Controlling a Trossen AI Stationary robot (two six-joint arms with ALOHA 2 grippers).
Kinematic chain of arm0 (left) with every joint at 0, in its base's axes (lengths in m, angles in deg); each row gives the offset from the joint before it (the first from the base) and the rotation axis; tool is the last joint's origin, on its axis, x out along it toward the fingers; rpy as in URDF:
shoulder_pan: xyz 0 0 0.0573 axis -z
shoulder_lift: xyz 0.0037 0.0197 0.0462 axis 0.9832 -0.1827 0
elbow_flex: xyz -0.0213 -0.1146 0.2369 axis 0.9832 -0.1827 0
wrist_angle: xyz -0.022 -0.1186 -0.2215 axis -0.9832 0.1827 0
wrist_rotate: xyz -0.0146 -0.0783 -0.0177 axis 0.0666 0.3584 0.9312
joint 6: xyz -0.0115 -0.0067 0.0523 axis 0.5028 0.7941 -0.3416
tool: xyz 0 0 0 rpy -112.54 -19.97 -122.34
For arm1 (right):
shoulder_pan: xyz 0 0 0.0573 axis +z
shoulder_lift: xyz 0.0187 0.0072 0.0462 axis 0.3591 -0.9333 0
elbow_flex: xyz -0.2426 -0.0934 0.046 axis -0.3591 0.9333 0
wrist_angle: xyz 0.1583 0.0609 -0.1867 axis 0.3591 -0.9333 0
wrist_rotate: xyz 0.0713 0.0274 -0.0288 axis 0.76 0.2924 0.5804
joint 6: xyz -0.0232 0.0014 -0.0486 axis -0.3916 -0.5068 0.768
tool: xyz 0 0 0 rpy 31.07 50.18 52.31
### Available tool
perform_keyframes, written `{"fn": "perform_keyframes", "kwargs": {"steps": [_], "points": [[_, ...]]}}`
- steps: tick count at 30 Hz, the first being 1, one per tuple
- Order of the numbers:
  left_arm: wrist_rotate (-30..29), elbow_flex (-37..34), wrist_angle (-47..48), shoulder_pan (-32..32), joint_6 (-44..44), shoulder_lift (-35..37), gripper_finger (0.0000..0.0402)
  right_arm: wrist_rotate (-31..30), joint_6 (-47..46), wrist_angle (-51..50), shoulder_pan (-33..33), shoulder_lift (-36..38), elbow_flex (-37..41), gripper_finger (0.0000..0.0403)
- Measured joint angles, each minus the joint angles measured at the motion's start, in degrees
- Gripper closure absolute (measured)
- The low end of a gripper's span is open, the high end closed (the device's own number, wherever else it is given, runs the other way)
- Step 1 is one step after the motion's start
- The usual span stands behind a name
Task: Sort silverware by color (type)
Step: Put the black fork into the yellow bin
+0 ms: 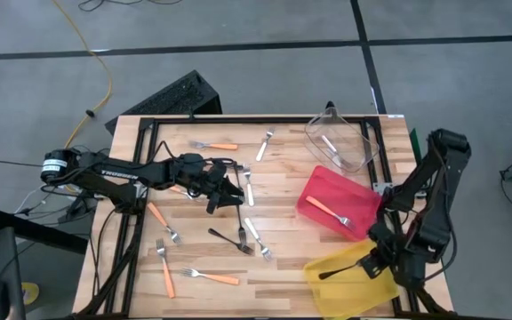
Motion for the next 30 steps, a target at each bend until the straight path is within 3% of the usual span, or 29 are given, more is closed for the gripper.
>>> {"fn": "perform_keyframes", "kwargs": {"steps": [10, 30], "points": [[-2.31, -0.02, -0.04, -0.02, -1.05, 0.0, 0.0202, 5.61, 0.18, -1.53, -1.98, -3.02, -0.15, 0.0375], [-4.88, -0.02, -0.04, -0.07, -1.31, 0.0, 0.0202, 9.17, 0.86, -7.82, -4.82, -3.4, -0.04, 0.0362]]}}
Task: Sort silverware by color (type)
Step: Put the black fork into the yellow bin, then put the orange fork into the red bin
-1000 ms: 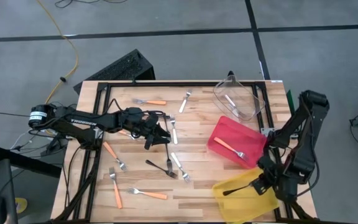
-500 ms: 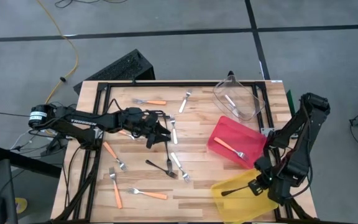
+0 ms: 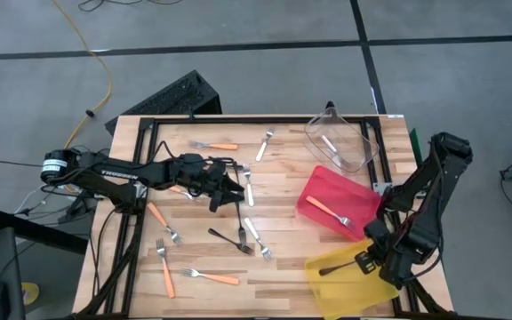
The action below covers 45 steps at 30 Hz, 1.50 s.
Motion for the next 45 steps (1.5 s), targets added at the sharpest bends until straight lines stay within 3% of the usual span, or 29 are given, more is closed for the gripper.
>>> {"fn": "perform_keyframes", "kwargs": {"steps": [4, 16, 26, 35, 40, 45], "points": [[-0.33, 0.0, -0.01, 0.0, 0.0, 0.0, 0.0202, 0.75, -0.08, -1.38, 0.0, -0.02, 0.06, 0.0354], [-0.89, 0.0, -0.02, 0.0, 0.0, 0.0, 0.0202, 2.93, 0.17, -3.28, -0.02, -0.24, 0.31, 0.0282], [-1.14, 0.0, -0.02, 0.0, 0.0, 0.0, 0.0202, 3.06, 2.56, -2.98, -1.3, -1.54, 0.28, 0.0263], [1.7, 0.0, 0.0, -0.02, -1.09, 0.0, 0.0202, 2.61, 11.98, -1.06, -5.73, -2.63, 0.22, 0.0254], [12.96, 0.19, 2.39, 0.07, -6.62, 0.0, 0.0202, -2.87, 20.13, 2.89, -9.52, 0.13, 0.15, 0.026], [11.48, 3.42, 18.4, 3.51, -14.68, 0.0, 0.0202, -10.59, 29.51, 8.04, -13.82, 2.36, 0.15, 0.0264]]}}
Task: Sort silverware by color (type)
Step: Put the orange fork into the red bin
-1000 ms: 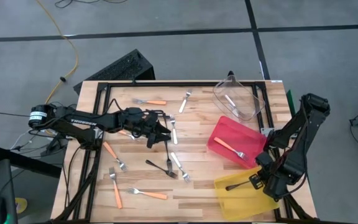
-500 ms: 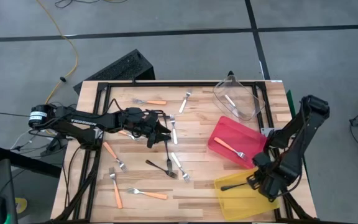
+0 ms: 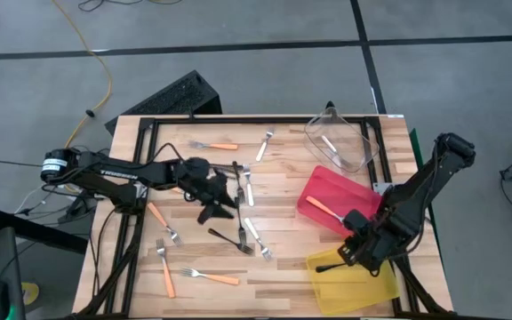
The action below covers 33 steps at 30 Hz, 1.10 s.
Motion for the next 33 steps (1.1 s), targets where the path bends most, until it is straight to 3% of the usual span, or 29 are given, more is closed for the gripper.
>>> {"fn": "perform_keyframes", "kwargs": {"steps": [6, 8, 19, 33], "points": [[-13.89, 4.97, 17.61, 8.0, -7.07, 0.0, 0.0202, -4.82, 10.98, 3.9, -5.07, 0.35, -0.04, 0.0264], [-15.01, 5.39, 20.89, 10.63, -6.22, 0.0, 0.0202, -5.53, 13.76, 4.81, -6.71, 0.35, -0.04, 0.0264], [-20.91, 5.45, 25.57, 29.76, 13.21, 0.0, 0.0202, -7.9, 30.61, 10.92, -13.82, 0.37, -0.04, 0.0264], [-29.78, 5.45, 28.41, 45.64, 34.39, -0.04, 0.0202, -7.92, 48.85, 18.16, -21.9, 0.37, -0.04, 0.0264]]}}
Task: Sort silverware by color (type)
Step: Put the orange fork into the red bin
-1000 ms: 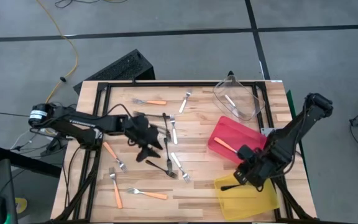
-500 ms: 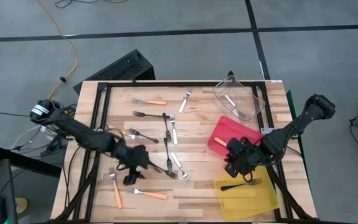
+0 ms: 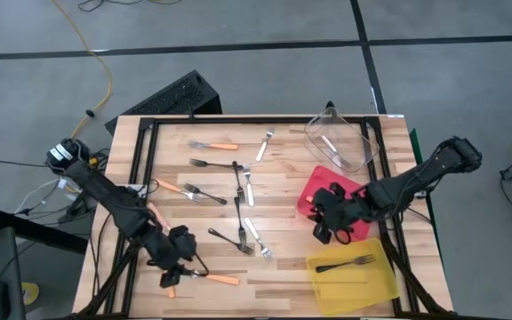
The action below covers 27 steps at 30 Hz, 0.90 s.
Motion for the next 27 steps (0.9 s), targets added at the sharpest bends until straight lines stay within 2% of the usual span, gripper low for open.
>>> {"fn": "perform_keyframes", "kwargs": {"steps": [6, 9, 15, 20, 27], "points": [[-8.25, 0.0, 2.76, 2.09, 2.47, -0.47, 0.0202, 0.01, 2.59, 0.37, -1.03, 0.0, 0.0, 0.0264], [-9.77, 0.0, 2.83, 2.19, 1.64, -2.13, 0.0202, 0.02, 2.8, 0.35, -1.02, 0.0, 0.0, 0.0264], [-11.45, 0.02, 2.15, 1.07, -3.3, -7.44, 0.0202, 0.04, 3.0, 0.29, -0.89, 0.0, 0.0, 0.0264], [-9.67, 0.02, -2.64, 0.49, -7.19, -12.04, 0.0202, 0.13, 2.58, 0.23, -0.9, 0.0, 0.0, 0.0264], [-10.25, 0.07, -8.1, 0.75, -8.04, -15.23, 0.0202, 0.22, 2.54, 0.23, -0.91, 0.0, 0.0, 0.0264]]}}
